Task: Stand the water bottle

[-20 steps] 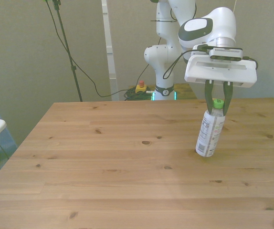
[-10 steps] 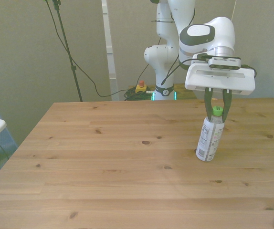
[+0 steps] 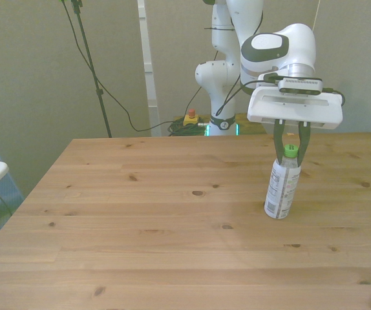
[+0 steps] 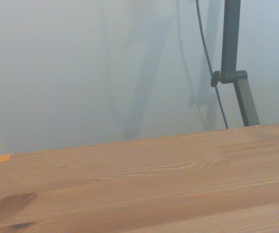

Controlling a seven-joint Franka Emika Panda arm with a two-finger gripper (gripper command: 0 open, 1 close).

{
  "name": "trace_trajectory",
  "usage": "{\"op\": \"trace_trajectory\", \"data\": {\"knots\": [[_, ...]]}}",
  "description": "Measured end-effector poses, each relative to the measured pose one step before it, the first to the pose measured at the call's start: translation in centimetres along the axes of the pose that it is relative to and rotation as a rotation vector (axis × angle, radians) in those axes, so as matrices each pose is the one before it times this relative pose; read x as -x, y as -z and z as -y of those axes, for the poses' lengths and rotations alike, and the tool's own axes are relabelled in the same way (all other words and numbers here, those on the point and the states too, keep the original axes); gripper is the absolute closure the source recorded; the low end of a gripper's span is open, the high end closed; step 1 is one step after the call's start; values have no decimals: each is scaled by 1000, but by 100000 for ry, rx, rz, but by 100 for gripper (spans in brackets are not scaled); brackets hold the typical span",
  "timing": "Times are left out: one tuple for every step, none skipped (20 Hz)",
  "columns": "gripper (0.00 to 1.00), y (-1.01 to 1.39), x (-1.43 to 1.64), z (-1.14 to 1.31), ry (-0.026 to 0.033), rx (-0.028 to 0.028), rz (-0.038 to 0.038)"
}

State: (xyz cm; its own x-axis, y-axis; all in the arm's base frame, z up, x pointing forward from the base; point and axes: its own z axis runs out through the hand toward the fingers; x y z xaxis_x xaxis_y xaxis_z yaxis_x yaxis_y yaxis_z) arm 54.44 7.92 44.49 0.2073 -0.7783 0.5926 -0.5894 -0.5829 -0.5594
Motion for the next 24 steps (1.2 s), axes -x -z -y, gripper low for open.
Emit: {"op": "trace_trajectory", "data": {"knots": [[0, -27, -30, -25, -124, 238, -244], [0, -12, -15, -14, -81, 105, -135], [0, -15, -21, -24, -11, 47, -101], [0, -19, -20, -36, 134, 28, -140], [0, -23, -34, -41, 111, 56, -103], [0, -24, -35, -42, 53, 71, -84], [0, -6, -9, -12, -8, 29, -15], [0, -5, -9, -8, -14, 19, -14], [0, -6, -13, -10, -18, 22, -16], [0, -12, -21, -24, -31, 50, -21], [0, -31, 2, -72, -15, 156, 26], [0, -60, 33, -146, 1, 295, 86], [0, -78, 52, -200, 7, 414, 131], [0, -72, 49, -193, 6, 389, 124], [0, -76, 89, -209, 47, 419, 184], [0, -58, 84, -165, 58, 340, 167], [0, -67, 114, -198, 82, 394, 213], [0, -65, 106, -186, 77, 387, 206], [0, -48, 50, -133, 24, 260, 108], [0, -33, 19, -104, -4, 198, 61], [0, -13, -2, -91, -18, 147, 39], [0, 16, -19, -92, -37, 113, 19], [0, 65, -18, -78, -26, 43, 5], [0, 88, -32, -45, -44, -27, -34]]}}
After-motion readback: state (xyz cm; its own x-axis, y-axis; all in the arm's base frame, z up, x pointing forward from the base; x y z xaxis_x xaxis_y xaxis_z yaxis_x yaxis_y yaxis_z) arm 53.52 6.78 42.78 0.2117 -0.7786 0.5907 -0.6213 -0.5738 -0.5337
